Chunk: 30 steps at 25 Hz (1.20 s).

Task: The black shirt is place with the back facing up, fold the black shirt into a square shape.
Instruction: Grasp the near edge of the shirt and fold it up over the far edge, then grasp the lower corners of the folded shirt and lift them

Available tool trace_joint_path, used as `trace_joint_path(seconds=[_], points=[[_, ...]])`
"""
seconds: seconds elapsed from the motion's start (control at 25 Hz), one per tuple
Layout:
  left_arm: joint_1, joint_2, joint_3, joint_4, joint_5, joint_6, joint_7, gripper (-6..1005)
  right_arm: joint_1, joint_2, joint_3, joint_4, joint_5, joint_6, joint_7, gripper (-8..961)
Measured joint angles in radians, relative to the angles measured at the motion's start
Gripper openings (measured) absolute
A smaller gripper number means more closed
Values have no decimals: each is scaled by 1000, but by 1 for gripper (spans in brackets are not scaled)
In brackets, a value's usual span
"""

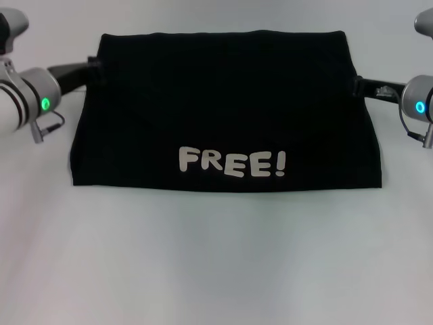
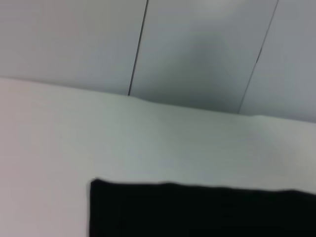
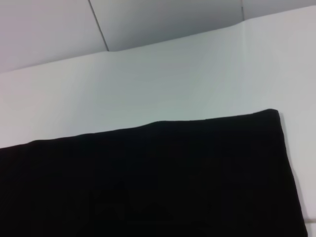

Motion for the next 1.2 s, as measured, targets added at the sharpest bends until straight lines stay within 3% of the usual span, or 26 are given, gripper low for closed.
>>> trace_joint_path(seconds=[0.28,0.56,0.68,0.88,1.04,1.08,1.12,1.2], points=[[11,-34,-4,-19,-2,-5,80,74,-14,7,-1,15,0,26,0,92],[3,-41,-1,-18,-4,-67,106,93,-29,14,-15,-2,0,25,0,163],[-8,-41,-1,-19,-5,-130,107,219,-34,18,-16,-22,0,28,0,193],[-17,-23,-3,-7,-5,-183,105,413,-51,23,-11,-62,17,24,0,436],[-7,-13,-6,17,-6,-180,82,548,-86,14,-16,-89,67,-46,0,598],[1,-13,-4,24,-6,-175,66,632,-96,12,-16,-99,77,-72,0,638],[10,-13,-2,29,-4,-168,45,716,-112,10,-16,-111,90,-107,0,637],[36,-13,3,43,3,-121,-6,715,-148,8,-16,-138,110,-179,0,635]])
